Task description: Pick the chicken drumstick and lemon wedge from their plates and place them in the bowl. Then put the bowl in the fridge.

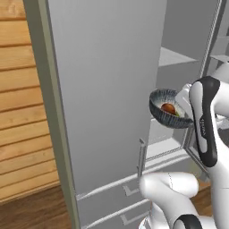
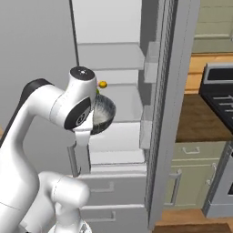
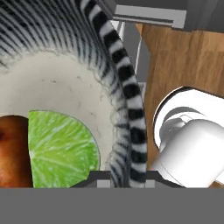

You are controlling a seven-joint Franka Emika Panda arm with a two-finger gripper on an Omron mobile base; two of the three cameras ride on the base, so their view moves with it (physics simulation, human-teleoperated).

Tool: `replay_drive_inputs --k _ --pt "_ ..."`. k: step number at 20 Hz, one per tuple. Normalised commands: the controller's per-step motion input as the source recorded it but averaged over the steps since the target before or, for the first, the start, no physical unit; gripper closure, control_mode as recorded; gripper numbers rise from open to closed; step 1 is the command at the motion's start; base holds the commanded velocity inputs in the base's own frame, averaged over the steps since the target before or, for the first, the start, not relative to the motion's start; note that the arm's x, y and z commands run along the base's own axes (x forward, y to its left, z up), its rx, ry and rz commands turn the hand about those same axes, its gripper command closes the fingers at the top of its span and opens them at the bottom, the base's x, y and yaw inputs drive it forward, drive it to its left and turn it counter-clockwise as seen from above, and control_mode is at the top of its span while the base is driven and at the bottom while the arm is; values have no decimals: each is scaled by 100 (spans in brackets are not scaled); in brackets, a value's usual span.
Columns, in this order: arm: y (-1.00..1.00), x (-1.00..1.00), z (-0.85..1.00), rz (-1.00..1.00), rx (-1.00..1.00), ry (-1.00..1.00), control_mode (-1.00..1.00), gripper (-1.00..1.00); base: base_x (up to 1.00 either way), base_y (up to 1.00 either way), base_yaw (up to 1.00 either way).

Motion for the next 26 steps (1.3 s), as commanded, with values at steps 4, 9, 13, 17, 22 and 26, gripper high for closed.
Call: replay_drive_inputs --k 4,9,13,17,22,26 --pt "0 0 0 0 0 0 100 100 -29 -1 22" --pt "0 0 0 0 0 0 100 100 -71 -27 13" --pt "0 0 0 0 0 0 100 100 -48 -28 6" --pt "0 0 0 0 0 0 100 100 3 -30 0" --pt "0 0 0 0 0 0 100 100 8 -35 -17" --pt "0 0 0 0 0 0 100 100 8 -21 -22"
